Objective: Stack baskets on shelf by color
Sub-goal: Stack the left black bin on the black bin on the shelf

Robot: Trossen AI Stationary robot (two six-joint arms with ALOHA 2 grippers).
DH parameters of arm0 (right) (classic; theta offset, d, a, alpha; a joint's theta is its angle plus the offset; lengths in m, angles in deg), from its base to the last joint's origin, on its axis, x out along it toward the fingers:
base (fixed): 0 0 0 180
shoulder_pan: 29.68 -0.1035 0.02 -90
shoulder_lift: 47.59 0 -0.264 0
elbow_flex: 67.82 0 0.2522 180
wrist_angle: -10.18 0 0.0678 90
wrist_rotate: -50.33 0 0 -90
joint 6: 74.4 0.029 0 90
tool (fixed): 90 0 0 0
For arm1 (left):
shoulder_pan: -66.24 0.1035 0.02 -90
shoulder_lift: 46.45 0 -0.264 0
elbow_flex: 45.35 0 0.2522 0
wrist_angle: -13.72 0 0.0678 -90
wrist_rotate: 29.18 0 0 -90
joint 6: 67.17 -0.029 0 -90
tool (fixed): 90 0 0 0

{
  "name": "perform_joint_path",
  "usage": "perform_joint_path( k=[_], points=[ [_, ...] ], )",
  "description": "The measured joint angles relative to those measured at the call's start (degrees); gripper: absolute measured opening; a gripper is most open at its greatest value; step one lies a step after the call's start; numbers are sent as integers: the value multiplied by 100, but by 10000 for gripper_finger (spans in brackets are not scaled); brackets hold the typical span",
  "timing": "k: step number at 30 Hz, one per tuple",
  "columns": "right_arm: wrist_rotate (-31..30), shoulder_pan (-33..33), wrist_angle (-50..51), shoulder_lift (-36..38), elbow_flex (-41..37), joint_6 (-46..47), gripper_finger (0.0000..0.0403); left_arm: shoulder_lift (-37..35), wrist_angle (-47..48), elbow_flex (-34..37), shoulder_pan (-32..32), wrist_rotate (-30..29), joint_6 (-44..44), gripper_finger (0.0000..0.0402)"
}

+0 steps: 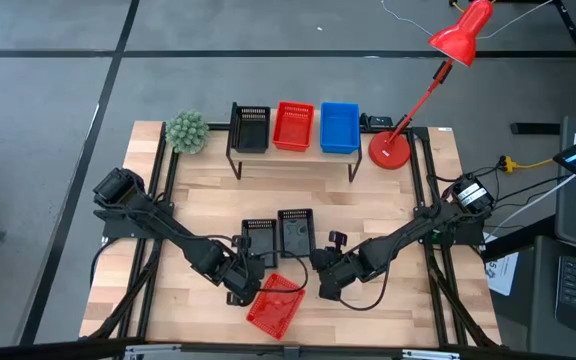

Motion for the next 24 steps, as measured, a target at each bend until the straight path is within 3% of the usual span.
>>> perform_joint_path(
  k=[24],
  points=[
    [2,0,17,2,2,0,122,654,-93,2,310,-152,-307,81]
  ],
)
